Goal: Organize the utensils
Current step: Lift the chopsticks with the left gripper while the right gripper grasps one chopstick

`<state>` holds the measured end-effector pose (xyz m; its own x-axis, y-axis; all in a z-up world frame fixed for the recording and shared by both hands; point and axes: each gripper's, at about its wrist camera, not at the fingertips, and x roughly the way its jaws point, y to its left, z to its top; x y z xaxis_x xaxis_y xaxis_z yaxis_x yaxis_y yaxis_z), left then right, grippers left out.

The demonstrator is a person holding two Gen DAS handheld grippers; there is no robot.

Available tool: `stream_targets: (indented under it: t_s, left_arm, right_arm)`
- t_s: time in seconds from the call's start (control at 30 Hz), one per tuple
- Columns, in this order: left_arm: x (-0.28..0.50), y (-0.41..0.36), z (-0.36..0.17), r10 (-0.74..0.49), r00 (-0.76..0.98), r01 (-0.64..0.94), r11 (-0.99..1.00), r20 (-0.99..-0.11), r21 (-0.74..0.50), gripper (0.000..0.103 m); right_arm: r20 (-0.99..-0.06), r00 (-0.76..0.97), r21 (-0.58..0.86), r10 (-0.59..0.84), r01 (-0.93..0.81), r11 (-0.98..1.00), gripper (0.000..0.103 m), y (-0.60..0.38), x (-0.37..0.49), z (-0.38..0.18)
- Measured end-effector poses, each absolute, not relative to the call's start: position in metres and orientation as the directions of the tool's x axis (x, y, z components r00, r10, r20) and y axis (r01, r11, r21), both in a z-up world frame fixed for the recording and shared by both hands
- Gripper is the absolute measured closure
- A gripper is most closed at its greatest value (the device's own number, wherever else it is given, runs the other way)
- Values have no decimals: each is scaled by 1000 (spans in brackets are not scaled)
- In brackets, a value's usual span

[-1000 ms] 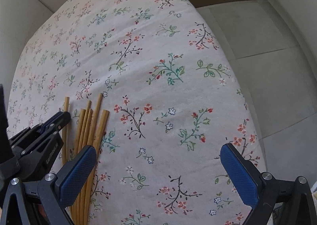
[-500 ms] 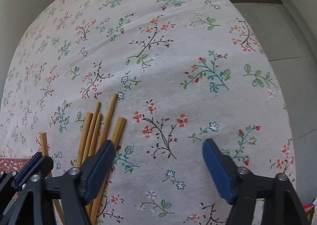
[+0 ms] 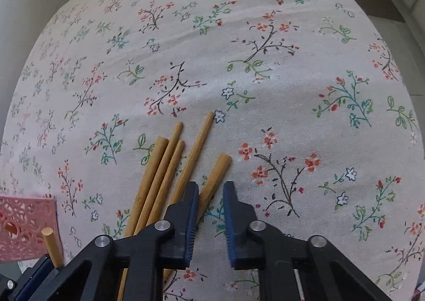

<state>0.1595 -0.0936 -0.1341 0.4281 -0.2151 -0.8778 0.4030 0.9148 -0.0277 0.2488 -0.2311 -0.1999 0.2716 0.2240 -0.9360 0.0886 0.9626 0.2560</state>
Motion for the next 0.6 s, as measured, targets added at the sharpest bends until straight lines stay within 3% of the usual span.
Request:
stream_targets:
  t_s: [0.17, 0.2, 0.23, 0.3, 0.43, 0.53, 0.6]
  left_arm:
    - [153, -87, -135, -213, 424, 398, 917, -880, -31, 95]
    - [152, -86, -136, -212, 422, 394, 919, -881, -33, 95]
    - [151, -85, -137, -212, 421, 390, 920, -882, -34, 95]
    - [150, -83, -137, -210, 423, 385, 922, -882, -36, 95]
    - [149, -81, -135, -217, 431, 383, 923, -876, -41, 95]
    - [148, -79, -134, -227, 437, 380, 923, -870, -50, 95]
    - [147, -76, -132, -238, 441, 381, 923, -865, -60, 95]
  right_arm:
    - [-954, 202, 240, 223, 61, 969, 95, -235, 242, -202]
    - [-956, 199, 234, 217, 63, 970, 92, -236, 242, -203]
    - [-956, 198, 234, 217, 66, 970, 82, -236, 242, -203]
    - [-958, 194, 228, 210, 76, 971, 81, -236, 242, -202]
    - [-962, 223, 170, 157, 37, 985, 70, -219, 242, -201]
    - [-958, 266, 118, 107, 24, 993, 71, -210, 239, -201]
    - [-954, 292, 85, 73, 26, 996, 83, -208, 237, -201]
